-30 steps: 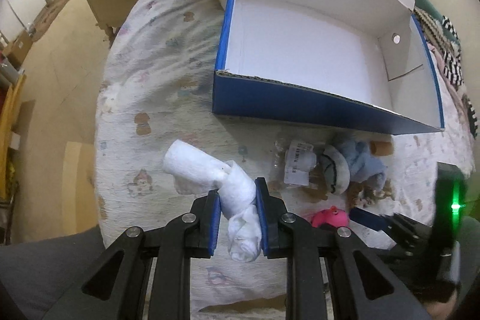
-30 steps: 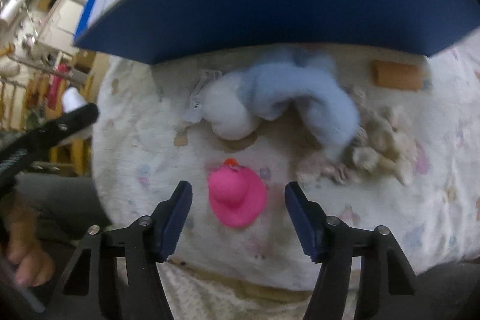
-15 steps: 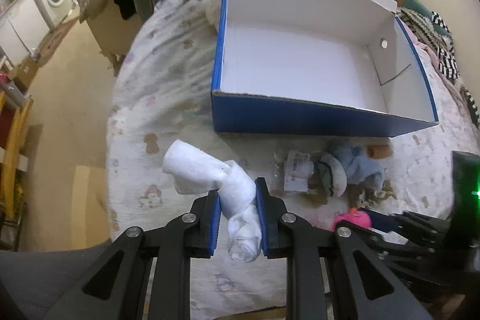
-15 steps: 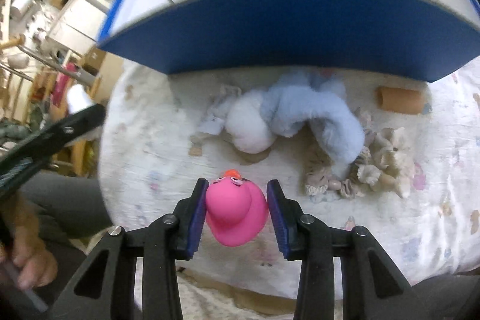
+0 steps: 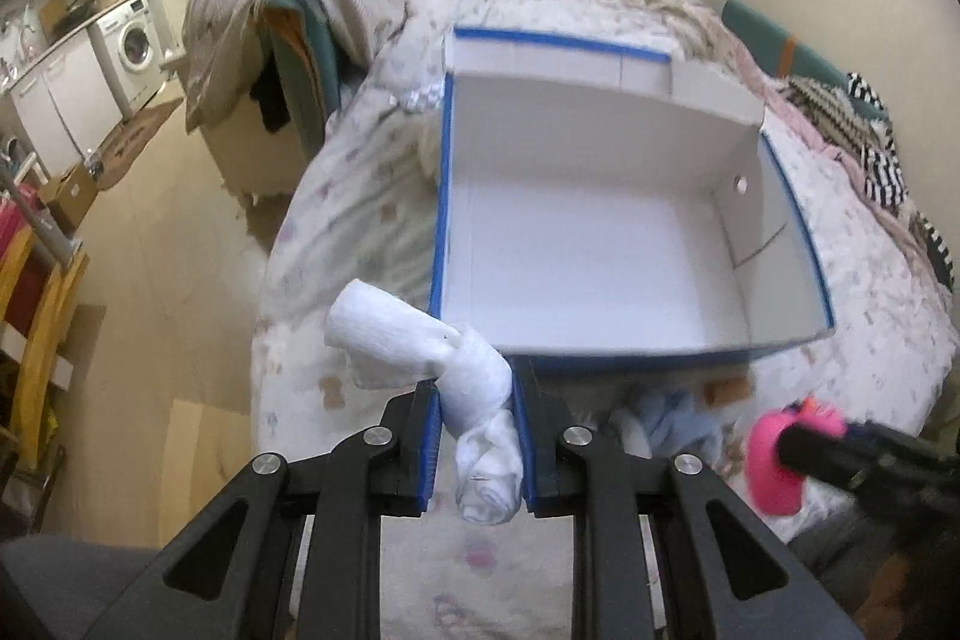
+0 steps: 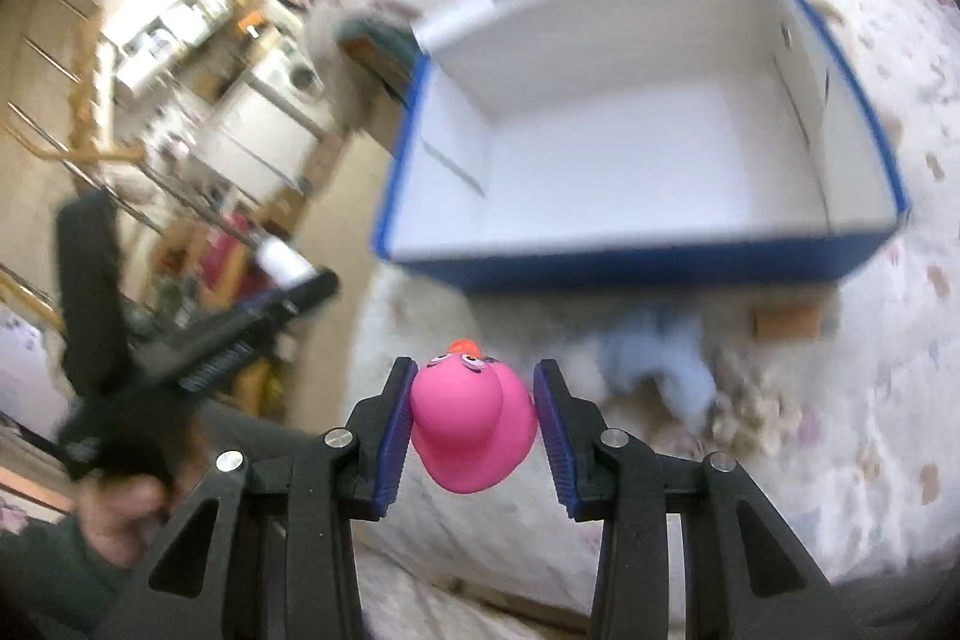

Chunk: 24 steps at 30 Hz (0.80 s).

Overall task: Organize soft objects
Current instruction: 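Carry the sock and duck into the box and open both grippers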

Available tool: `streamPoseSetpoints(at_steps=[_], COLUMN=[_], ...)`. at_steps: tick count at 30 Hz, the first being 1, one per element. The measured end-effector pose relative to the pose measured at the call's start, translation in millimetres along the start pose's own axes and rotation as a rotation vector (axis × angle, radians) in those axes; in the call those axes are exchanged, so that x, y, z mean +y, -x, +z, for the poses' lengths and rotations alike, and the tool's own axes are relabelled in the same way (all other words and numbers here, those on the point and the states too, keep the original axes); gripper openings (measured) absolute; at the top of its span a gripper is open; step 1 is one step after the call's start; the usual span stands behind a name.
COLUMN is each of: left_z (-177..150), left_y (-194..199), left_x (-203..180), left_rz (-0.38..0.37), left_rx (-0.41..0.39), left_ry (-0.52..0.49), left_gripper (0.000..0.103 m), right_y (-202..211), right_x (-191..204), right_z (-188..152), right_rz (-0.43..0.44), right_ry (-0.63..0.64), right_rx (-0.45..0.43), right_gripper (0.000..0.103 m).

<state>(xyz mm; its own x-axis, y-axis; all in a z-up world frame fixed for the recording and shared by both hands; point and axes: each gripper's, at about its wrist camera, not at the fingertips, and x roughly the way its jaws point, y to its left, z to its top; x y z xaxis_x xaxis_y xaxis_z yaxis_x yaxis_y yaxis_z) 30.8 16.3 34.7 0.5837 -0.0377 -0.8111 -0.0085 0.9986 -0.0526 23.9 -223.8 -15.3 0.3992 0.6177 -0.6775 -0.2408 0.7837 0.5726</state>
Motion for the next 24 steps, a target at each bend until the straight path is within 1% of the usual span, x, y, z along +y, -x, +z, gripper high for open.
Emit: streamPoseSetpoints(at_steps=[2,4,7,9,12,15,18,21,24], left_z=[12.9,27.4,48.5,62.9,81.8,90.4,91.5,86.9,82.8], left_y=[2.6,2.7,-1.4,-6.7,-21.9,-42.7,-67.7,-93.9,-111.3], left_x=[-4.1,-8.1,-13.4,-16.6,-22.5,-31.1,-38.5,-39.4,-38.3], left_rz=[-0.003,-0.005,-0.017,-0.021,-0.018,-0.017,0.006,-0.007,-0.011], left_rx=[-0.020,-0.031,-0.029,-0.031,-0.028,-0.022,-0.015,0.024,0.036], left_ry=[-0.008,-0.015,-0.013,-0.010,-0.007,-0.020,-0.045,-0.030,-0.012], left_gripper=[0.019,0.019,0.019,0.019,0.019,0.019,0.019,0.019,0.019], right_y=[16.1,25.2,36.3,38.9,33.6,28.5,10.6,-8.3,-27.5], right_x=[-1.9,4.6,-3.0,-12.7,-19.8,-34.4,-46.8,-59.0,-70.0], right_z=[14.7,28.6,53.4,70.8,92.3,110.6,121.5,127.1,128.0], right_rz=[0.027,0.020,0.021,0.035,0.044,0.050,0.036,0.015,-0.035], right_ry=[0.007,0.026,0.027,0.007,-0.026,-0.057,-0.086,-0.110,-0.116], right_rx=[-0.063,-0.118,-0.182,-0.201,-0.216,-0.220,-0.217,-0.204,-0.165], right_gripper=[0.042,0.042,0.042,0.042,0.042,0.042,0.042,0.042,0.042])
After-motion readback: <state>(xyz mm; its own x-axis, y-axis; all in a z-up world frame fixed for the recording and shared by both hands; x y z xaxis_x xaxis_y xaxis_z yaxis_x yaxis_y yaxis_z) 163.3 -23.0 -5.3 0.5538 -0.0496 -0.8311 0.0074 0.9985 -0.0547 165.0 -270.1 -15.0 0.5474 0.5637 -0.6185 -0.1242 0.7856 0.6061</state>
